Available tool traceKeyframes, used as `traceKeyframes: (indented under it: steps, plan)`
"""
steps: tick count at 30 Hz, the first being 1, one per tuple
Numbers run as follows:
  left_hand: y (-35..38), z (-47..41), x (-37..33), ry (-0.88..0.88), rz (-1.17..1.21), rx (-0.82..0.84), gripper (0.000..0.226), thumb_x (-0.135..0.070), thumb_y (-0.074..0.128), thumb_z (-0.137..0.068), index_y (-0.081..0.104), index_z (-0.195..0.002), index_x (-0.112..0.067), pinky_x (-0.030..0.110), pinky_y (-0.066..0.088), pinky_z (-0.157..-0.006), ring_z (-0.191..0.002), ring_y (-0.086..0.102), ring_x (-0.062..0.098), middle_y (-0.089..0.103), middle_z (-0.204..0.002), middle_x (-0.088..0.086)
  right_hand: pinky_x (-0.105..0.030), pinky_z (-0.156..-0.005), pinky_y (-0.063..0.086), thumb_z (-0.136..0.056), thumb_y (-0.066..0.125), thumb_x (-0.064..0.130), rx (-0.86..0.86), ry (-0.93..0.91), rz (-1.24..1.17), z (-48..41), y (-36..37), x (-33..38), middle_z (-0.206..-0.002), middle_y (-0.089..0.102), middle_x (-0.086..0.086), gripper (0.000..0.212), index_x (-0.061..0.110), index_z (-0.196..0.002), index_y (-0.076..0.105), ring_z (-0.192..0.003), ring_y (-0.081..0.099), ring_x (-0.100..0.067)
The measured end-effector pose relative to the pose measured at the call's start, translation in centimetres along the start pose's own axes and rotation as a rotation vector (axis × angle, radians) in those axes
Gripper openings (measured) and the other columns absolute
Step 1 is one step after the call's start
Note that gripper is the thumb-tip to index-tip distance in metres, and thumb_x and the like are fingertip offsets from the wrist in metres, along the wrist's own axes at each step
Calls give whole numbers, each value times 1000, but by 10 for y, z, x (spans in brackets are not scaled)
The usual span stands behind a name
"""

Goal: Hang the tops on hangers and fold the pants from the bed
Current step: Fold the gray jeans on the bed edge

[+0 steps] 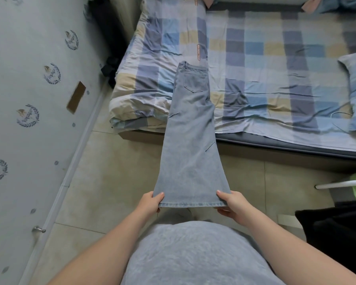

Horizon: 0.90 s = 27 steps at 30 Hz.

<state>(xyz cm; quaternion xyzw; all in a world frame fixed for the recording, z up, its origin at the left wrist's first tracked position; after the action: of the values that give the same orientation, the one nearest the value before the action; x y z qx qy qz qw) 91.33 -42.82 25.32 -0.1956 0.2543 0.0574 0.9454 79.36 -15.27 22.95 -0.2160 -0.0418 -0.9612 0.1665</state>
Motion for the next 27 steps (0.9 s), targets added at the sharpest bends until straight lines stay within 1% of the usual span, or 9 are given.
traceKeyframes:
  steps: [4,9,13,16,18,19,23,25,27]
  plan:
    - [5,14,7,-6,-31,12,22,-24,54,-104,63,-108,-5,14,34,-38,-59,48,17,55,-75,5,-33,-66,55,-97,67,20,18,14,-6,11,-7,-18,-93,73,-12,21,6,-112,64,-75,71,-25]
    - [4,11,-12,5,40,-6,16,-20,57,-102,65,-97,-7,15,32,-37,-57,48,16,54,-69,4,-34,-68,56,-96,68,20,33,-3,-51,14,-11,-1,-95,73,-13,24,4,-114,63,-78,71,-27]
    - [-1,1,-36,-54,91,-28,18,-32,59,-97,62,-90,-16,26,30,-56,-60,55,16,59,-74,2,-33,-68,56,-96,67,21,37,-21,-104,11,-12,31,-98,74,-8,22,7,-113,64,-79,74,-26]
    - [-5,-10,-63,-97,222,-49,18,-36,62,-93,63,-92,-18,29,36,-62,-64,59,16,61,-82,0,-34,-68,56,-97,67,21,18,-31,-166,6,-13,61,-91,74,-4,17,9,-109,64,-78,74,-25]
    - [-6,-19,-88,-103,300,-47,16,-35,63,-91,64,-93,-19,26,36,-59,-62,59,15,62,-79,-2,-35,-67,55,-97,65,20,8,-39,-223,0,-14,86,-83,75,-4,13,9,-104,64,-80,73,-26]
    - [-8,-25,-102,-98,335,-42,14,-33,63,-91,65,-92,-20,25,36,-56,-60,58,14,62,-74,-3,-35,-67,54,-98,64,20,7,-46,-245,-4,-14,100,-84,75,-4,13,10,-104,65,-83,72,-25]
    - [-16,-61,-165,-80,468,5,10,-27,58,-91,58,-83,-22,20,29,-47,-45,49,12,54,-54,-5,-33,-67,52,-101,58,22,6,-103,-303,-28,-9,169,-99,73,-6,12,13,-105,65,-85,70,-22]
    - [-19,-85,-196,-90,518,32,14,-28,57,-92,55,-80,-21,18,31,-43,-45,48,11,51,-48,-5,-35,-68,53,-101,58,21,-6,-118,-344,-44,-6,206,-102,71,-7,11,13,-107,64,-85,71,-22]
    - [-24,-110,-232,-112,561,49,14,-30,59,-92,56,-82,-20,16,36,-40,-50,51,11,54,-51,-3,-35,-70,53,-102,57,20,-22,-123,-401,-63,-3,244,-106,69,-8,13,12,-111,61,-87,70,-21]
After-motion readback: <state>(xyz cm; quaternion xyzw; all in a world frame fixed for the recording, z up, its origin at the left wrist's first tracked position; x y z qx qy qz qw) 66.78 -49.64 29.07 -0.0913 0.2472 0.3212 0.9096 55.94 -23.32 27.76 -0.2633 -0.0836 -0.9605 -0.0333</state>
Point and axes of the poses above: each hand's wrist, its own z-axis away from the middle knuckle, its own y-axis out of the palm, x = y × z, the point moved 8 cm from there along -z, towards the middle knuckle
